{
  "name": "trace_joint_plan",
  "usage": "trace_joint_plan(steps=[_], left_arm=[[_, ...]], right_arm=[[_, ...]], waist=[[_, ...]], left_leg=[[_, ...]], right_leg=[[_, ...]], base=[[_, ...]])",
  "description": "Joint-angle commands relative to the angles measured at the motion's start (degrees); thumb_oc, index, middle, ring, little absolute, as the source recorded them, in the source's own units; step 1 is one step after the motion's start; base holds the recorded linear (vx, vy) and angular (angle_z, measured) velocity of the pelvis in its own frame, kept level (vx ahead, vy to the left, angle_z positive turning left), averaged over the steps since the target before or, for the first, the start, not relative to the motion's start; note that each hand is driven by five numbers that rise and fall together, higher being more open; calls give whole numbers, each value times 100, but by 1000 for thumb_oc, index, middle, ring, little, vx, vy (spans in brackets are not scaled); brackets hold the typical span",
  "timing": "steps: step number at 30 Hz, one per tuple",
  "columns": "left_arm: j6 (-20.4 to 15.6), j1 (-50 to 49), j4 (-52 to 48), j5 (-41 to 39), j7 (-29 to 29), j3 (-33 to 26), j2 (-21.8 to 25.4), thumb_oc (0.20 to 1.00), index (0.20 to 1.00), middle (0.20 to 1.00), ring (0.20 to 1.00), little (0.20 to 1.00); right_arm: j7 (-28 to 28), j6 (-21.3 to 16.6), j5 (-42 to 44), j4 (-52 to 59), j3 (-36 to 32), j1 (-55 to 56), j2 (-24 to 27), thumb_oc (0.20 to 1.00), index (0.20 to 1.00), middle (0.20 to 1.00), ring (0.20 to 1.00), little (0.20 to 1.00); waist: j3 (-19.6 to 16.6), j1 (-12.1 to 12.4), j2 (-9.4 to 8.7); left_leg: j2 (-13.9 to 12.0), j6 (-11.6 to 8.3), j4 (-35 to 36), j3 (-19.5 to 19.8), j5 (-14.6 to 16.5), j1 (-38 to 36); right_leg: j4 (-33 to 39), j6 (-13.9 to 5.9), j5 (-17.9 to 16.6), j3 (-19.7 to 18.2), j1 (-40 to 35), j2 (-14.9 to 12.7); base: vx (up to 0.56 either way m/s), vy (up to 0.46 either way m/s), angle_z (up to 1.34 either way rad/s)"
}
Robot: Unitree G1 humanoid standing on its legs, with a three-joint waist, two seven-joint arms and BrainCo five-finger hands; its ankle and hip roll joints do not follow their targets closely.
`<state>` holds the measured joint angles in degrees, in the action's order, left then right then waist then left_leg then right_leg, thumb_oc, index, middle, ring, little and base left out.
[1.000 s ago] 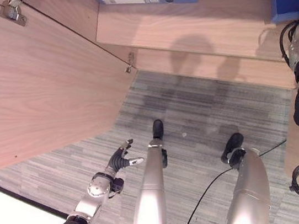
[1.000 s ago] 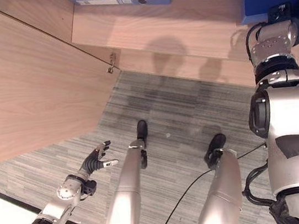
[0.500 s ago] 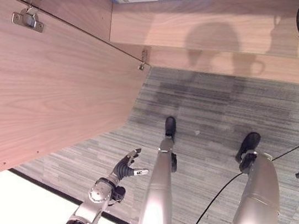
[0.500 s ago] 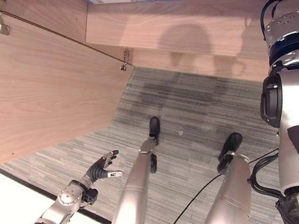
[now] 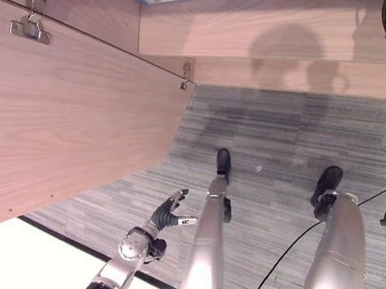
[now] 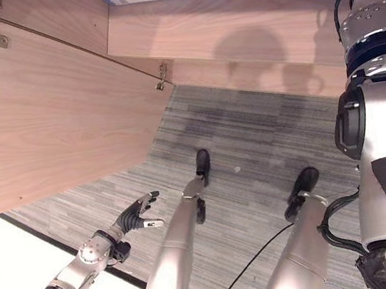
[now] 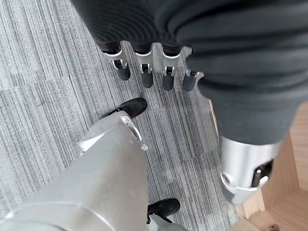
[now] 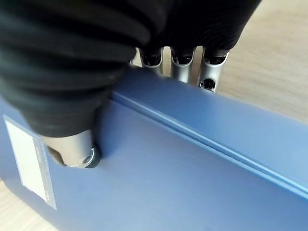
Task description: Put the empty folder in the office cabinet
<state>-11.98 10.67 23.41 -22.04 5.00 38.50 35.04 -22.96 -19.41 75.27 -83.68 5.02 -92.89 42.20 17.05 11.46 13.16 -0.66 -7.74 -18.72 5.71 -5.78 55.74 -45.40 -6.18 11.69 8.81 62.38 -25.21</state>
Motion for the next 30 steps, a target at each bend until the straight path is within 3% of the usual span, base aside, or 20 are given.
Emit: trace_joint_plan(steps=[1, 19, 23, 30], left_arm=[[-121, -91, -118, -13, -35, -20, 282, 1000, 1000, 1000, 1000, 1000], [-65, -36, 133, 240, -400, 144, 469, 1000, 1000, 1000, 1000, 1000], [-36, 5, 258, 456, -425, 199, 539, 1000, 1000, 1000, 1000, 1000], [30, -62, 319, 563, -438, 137, 443, 1000, 1000, 1000, 1000, 1000]], right_arm=[[423, 316, -605, 364, 745, -398, 635, 1000, 1000, 1000, 1000, 1000], [-186, 1242, -1334, -668, 988, -606, 660, 1000, 1000, 1000, 1000, 1000], [-226, 1681, -1452, -1108, 967, -588, 770, 1000, 1000, 1000, 1000, 1000], [-462, 1826, -1429, -1272, 810, -454, 878, 1000, 1000, 1000, 1000, 1000]], waist=[[72, 86, 128], [126, -128, -125], [122, -128, -198], [113, -104, -205]], left_leg=[[27, 62, -571, 199, 1357, -287], [-48, 10, -345, 264, 1290, -576], [-65, 11, -328, 289, 1294, -642], [-75, 9, -274, 327, 1273, -739]], right_leg=[[53, -326, 592, -172, -509, 274], [388, -242, 514, -55, -909, 443], [462, -214, 492, -43, -1012, 479], [523, -200, 491, -22, -1135, 497]], base=[[0, 0, 0], [-5, -21, 2], [-11, -47, 3], [0, 0, 0]])
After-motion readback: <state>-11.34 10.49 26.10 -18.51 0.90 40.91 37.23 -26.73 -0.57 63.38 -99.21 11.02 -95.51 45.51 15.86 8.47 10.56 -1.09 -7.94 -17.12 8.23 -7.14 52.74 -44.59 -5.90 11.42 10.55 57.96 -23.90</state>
